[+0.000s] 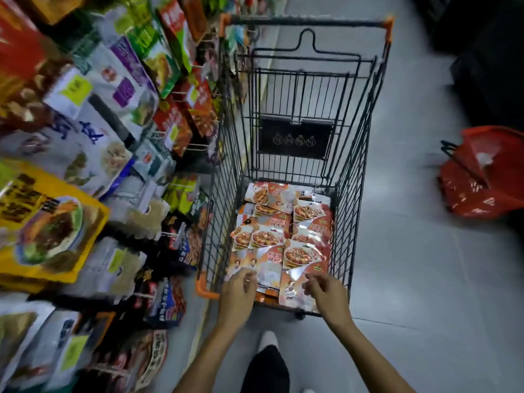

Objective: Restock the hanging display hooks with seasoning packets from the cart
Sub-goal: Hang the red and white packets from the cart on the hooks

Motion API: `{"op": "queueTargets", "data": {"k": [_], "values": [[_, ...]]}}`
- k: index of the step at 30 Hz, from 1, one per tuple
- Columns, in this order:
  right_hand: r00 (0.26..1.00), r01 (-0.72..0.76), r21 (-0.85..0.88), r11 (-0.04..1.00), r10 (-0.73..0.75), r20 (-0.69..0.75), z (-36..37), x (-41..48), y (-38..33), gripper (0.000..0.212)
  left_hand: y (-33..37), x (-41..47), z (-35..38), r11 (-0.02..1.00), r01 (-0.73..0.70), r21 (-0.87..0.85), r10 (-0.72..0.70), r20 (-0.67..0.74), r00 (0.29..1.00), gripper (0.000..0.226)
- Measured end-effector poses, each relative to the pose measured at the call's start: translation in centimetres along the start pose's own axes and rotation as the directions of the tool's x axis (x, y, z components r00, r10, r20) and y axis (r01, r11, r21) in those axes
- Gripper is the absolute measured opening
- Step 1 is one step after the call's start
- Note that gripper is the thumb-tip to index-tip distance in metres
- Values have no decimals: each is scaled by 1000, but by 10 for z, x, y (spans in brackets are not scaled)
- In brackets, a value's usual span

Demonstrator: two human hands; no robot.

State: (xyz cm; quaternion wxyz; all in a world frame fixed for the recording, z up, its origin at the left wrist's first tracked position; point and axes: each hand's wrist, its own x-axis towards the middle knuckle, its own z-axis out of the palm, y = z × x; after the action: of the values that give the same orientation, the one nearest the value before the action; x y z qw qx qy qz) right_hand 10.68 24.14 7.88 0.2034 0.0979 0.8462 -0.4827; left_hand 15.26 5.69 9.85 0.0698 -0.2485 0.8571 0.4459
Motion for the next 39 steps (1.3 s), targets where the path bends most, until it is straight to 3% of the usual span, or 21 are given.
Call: {"op": "queueTargets", "data": {"k": [8, 13, 19, 24, 28, 32, 34, 36, 39], "values": [[965, -252, -141, 957, 238, -109, 46, 104, 56, 17, -54, 121, 50, 977, 60, 205, -85, 117, 989, 21], [901, -432, -138, 891, 419, -111, 65, 130, 93, 20, -86, 165, 87, 933, 130, 337, -184, 133, 974, 32], [811, -585, -148, 797, 580, -78, 83, 148, 107, 63, -100, 190, 113, 868, 252, 429, -317, 88, 944, 46], [783, -621, -230, 749, 604, -144, 84, 154, 111, 89, -99, 198, 119, 844, 383, 375, -404, -24, 914, 56], [766, -641, -263, 721, 621, -166, 82, 159, 114, 94, -99, 201, 123, 834, 418, 360, -422, -71, 904, 63], [743, -669, -260, 697, 637, -205, 84, 158, 113, 101, -103, 203, 125, 847, 526, 80, -528, 7, 849, 57], [726, -687, -272, 674, 651, -221, 85, 157, 112, 97, -105, 204, 124, 816, 579, 5, -578, 46, 815, 50], [713, -701, -218, 679, 665, -224, 85, 157, 111, 80, -107, 206, 122, 798, 602, -33, -599, 72, 798, 48], [692, -705, 19, 709, 694, -200, 82, 156, 111, 53, -109, 209, 122, 798, 596, -86, -578, 168, 798, 49]]}}
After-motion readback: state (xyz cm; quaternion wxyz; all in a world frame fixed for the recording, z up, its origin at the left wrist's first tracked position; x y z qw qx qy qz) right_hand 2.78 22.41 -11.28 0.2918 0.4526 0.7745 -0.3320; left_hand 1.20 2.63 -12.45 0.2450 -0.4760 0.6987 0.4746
